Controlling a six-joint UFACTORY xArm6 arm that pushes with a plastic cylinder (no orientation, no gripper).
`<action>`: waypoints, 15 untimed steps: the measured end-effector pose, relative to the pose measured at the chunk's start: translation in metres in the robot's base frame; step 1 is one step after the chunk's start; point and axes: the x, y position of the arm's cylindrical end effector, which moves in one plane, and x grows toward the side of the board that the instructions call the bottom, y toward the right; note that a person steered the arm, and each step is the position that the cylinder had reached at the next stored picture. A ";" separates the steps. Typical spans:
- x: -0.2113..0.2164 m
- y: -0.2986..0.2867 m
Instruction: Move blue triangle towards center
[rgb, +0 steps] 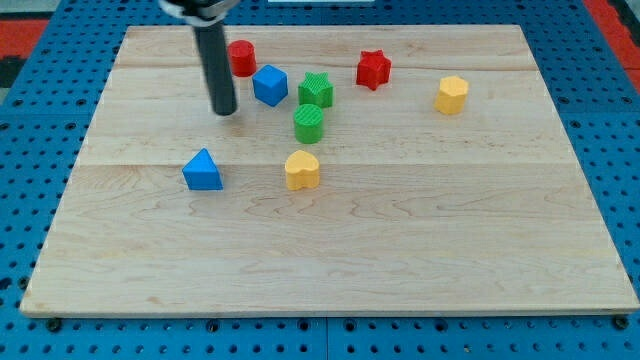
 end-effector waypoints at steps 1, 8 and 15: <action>0.031 -0.024; 0.139 0.059; 0.204 0.052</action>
